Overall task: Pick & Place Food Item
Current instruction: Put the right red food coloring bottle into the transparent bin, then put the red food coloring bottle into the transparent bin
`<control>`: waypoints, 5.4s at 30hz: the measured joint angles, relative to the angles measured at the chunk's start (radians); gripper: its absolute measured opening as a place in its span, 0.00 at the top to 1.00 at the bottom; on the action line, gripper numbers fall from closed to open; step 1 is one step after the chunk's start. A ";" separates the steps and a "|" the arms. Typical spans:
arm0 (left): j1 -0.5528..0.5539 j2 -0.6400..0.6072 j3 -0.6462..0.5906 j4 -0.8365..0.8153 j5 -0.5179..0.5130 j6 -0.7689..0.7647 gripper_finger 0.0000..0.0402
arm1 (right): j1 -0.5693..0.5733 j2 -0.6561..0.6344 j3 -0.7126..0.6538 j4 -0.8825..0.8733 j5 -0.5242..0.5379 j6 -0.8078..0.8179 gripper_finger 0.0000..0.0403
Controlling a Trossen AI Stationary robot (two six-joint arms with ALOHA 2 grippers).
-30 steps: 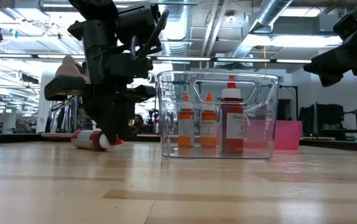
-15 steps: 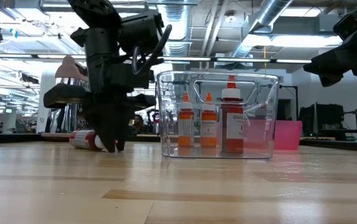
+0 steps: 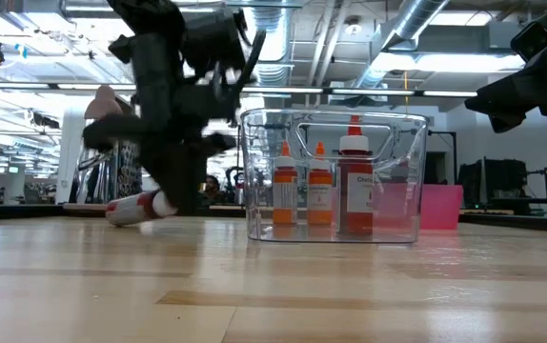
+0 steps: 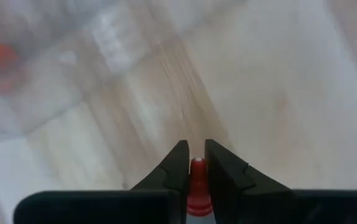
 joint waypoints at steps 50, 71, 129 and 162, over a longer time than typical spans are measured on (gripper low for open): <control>-0.128 -0.249 0.171 0.314 -0.185 -0.471 0.99 | 0.000 0.000 0.000 0.000 0.000 0.000 0.72; -0.144 0.002 0.207 0.465 -0.196 -0.444 1.00 | 0.000 0.000 0.000 0.000 0.000 0.000 0.72; -0.131 0.081 0.107 0.628 -0.153 -0.523 0.86 | 0.000 0.000 0.000 0.000 0.000 0.000 0.72; -0.552 -0.482 0.110 -0.448 0.035 -0.876 0.48 | 0.000 0.001 0.000 0.000 0.000 0.000 0.72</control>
